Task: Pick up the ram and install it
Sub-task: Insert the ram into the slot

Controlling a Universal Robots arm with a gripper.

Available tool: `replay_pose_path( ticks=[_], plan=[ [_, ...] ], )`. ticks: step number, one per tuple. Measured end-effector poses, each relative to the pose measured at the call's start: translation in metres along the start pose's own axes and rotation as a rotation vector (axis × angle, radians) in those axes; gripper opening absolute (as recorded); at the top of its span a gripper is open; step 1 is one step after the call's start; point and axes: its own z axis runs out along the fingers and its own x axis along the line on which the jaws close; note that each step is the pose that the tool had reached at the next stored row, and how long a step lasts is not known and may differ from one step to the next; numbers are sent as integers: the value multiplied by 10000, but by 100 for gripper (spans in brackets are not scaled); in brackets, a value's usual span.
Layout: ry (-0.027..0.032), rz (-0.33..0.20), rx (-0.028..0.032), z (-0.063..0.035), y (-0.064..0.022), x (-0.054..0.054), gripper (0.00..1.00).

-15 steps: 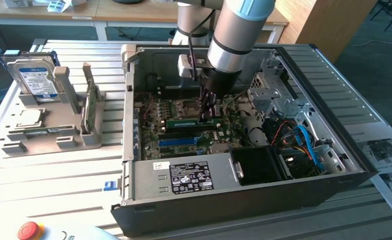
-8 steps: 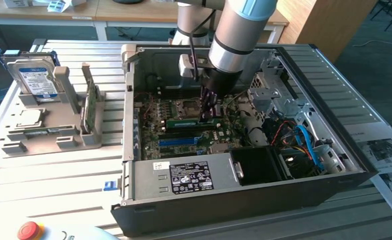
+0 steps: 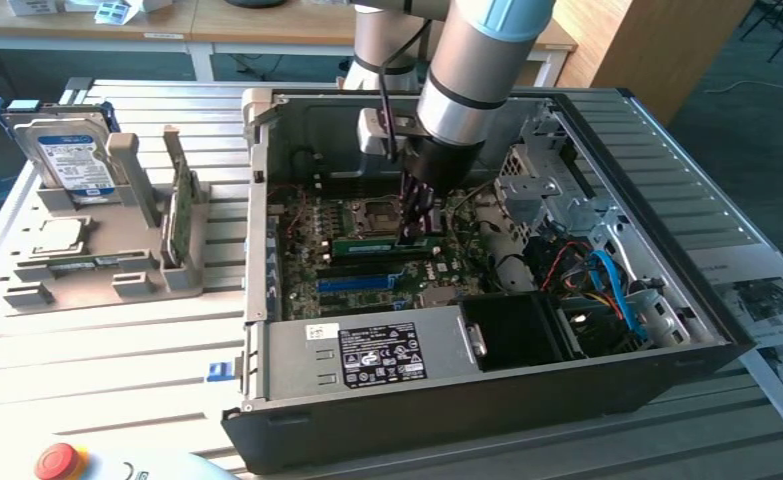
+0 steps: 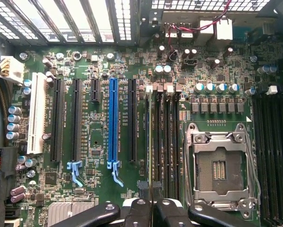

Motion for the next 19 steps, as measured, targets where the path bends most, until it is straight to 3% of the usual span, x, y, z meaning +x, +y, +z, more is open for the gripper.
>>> replay_pose_path(
  ticks=[19],
  plan=[
    [-4,-1,1,19,2,-4,12]
  ],
)
